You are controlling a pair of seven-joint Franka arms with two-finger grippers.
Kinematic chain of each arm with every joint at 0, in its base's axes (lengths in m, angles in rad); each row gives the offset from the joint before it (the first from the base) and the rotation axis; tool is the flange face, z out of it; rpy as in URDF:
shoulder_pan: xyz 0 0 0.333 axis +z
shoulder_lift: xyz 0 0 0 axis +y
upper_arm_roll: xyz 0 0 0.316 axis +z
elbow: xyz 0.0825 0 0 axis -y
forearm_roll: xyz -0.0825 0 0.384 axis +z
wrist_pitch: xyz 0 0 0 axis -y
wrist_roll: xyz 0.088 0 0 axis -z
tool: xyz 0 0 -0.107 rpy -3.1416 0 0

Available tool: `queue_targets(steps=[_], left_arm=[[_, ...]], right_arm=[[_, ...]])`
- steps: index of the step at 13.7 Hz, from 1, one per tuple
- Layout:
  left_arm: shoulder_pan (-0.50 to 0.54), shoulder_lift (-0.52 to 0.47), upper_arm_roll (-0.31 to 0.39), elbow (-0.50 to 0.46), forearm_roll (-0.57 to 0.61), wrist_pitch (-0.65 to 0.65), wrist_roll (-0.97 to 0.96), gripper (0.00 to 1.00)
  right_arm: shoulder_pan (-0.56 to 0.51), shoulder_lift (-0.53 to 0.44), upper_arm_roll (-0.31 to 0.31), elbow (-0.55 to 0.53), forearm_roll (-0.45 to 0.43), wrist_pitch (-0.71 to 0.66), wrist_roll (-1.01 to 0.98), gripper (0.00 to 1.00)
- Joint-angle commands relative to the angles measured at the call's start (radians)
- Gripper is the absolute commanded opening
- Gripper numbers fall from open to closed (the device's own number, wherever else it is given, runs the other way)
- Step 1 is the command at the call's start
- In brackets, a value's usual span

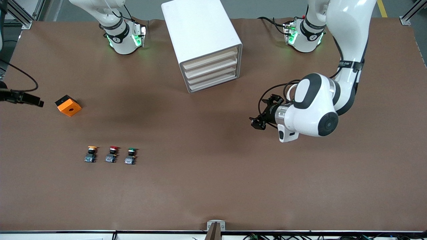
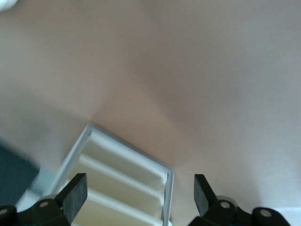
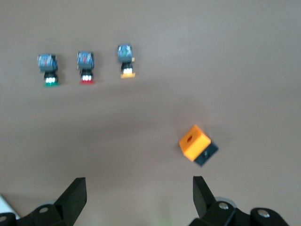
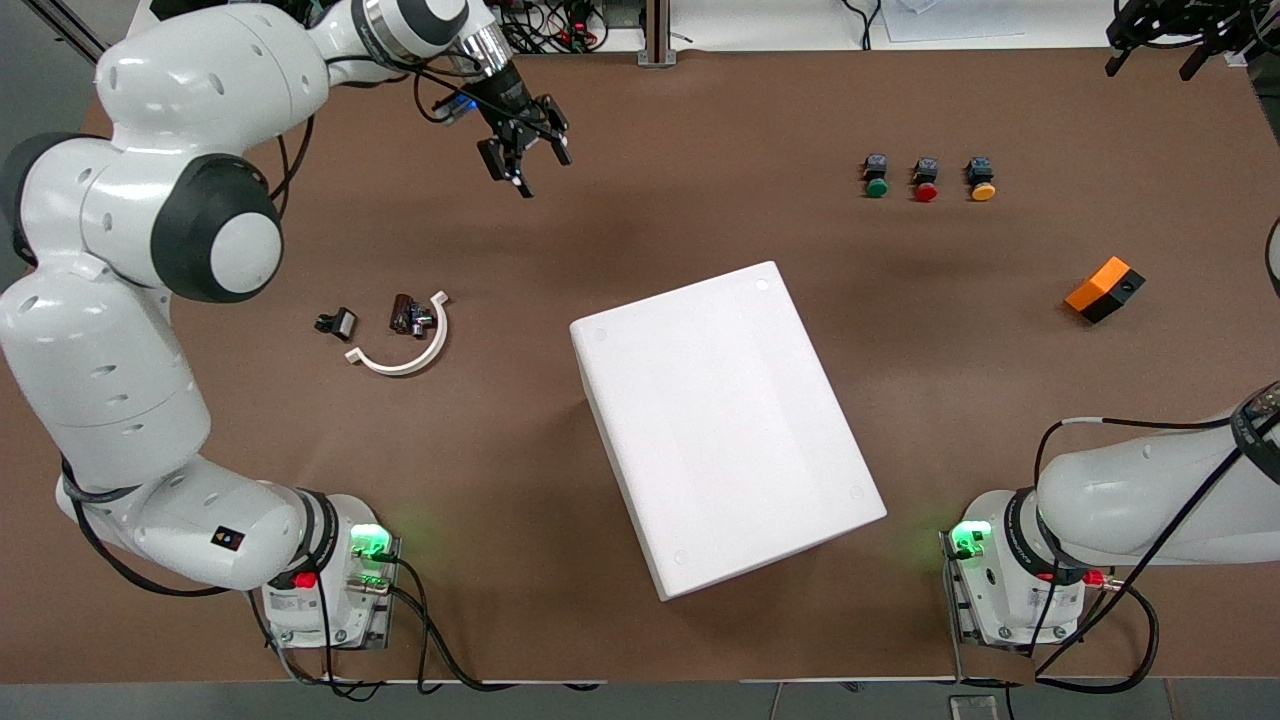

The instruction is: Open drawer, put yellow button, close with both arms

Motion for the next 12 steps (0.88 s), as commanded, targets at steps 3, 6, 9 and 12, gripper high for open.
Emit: queue_targets(steps=[3,6,9,12], left_arm=[[-0.012,0.104,-0.009,0.091,-0.147,-0.265,-0.321,1.00],[-0.013,0.147,-0.008,0.091,-0.245,-0.380,-0.537,1.00],[-0.027,0.177,-0.014,0.082,-0.301,-0.483,-0.666,1.00],[-0.039,0.219,-0.025,0.054,-0.344,-0.500,-0.798,1.00]], right_arm=[[0.000,0.105,0.013,-0.016,0.007,0.199,0.003,1.00],[0.005,0.181,0.016,-0.148,0.039,0.474,0.003,1.00],[0.007,0.279,0.018,-0.159,0.070,0.605,-0.006,1.00],[0.007,0.373,0.021,-0.159,0.072,0.723,-0.038,1.00]])
